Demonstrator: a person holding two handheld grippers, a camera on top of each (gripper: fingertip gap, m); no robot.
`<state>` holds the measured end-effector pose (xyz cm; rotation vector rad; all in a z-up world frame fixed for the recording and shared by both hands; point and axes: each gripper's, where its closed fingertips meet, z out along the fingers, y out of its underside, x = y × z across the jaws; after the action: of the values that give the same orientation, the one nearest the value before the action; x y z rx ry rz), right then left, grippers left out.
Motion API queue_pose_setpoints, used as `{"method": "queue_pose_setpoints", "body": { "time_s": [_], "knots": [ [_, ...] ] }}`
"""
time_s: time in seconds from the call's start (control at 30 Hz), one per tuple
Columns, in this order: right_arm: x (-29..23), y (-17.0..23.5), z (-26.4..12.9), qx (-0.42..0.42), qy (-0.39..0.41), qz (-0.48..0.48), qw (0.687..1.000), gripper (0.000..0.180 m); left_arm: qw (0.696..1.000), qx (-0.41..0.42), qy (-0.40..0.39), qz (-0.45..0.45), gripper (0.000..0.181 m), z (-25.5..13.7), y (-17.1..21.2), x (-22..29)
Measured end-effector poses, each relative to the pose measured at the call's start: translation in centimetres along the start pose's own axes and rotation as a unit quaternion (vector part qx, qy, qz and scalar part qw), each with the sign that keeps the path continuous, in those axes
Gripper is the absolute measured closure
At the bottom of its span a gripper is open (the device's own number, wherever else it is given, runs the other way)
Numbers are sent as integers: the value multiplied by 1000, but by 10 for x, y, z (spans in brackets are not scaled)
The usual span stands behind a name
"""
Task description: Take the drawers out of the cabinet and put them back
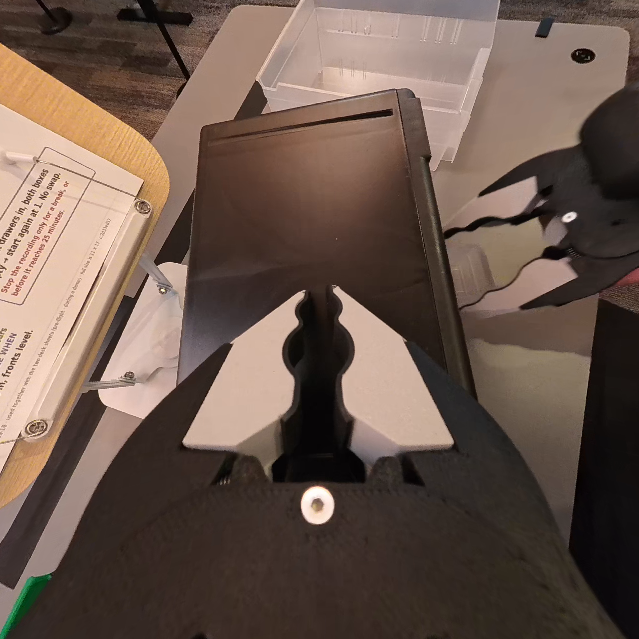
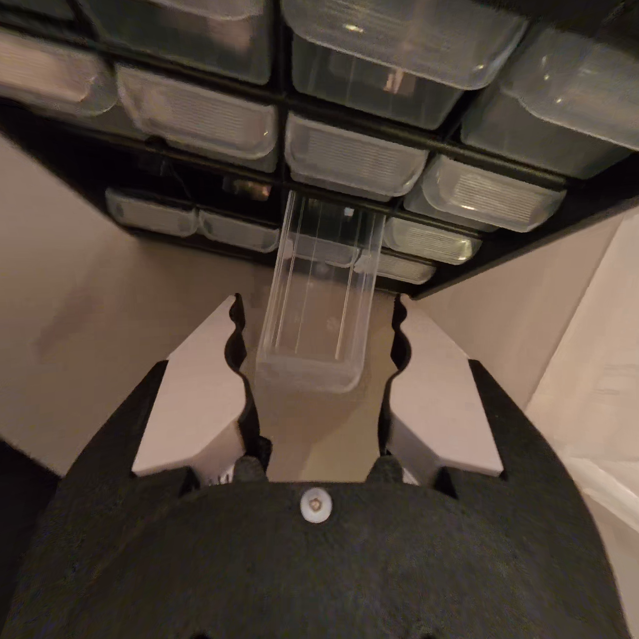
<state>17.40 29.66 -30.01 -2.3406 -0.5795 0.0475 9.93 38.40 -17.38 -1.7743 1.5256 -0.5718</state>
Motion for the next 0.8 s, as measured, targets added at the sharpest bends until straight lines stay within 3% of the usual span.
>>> {"method": "queue_pose_setpoints", "body": {
  "time_s": [0.1,0.23,0.27,0.33,0.37,0.4,0.6,0.7,0.8],
  "knots": [
    [-2,24,-20,-34,-49,-66,996,96,1000,-1,2,1,172,0,0,0],
    [12,47,-24,-55,-74,-86,992,108,1000,0,3,1,172,0,0,0],
    [16,46,-21,-53,-66,-88,993,112,1000,1,3,1,172,0,0,0],
    [15,41,-12,-50,-73,-96,991,104,1000,1,3,1,172,0,0,0],
    [14,34,-9,-38,-74,-92,992,112,1000,0,3,0,172,0,0,0],
    [18,26,-5,-26,-61,-83,994,132,1000,0,3,0,172,0,0,0],
    [37,3,26,-21,-9,-44,999,141,1000,2,2,-2,174,0,0,0],
    [47,-4,41,-14,26,-8,1000,157,1000,2,3,-2,174,0,0,0],
    [43,-6,49,7,25,32,999,151,1000,2,2,-3,173,0,0,-1]
  ]
}}
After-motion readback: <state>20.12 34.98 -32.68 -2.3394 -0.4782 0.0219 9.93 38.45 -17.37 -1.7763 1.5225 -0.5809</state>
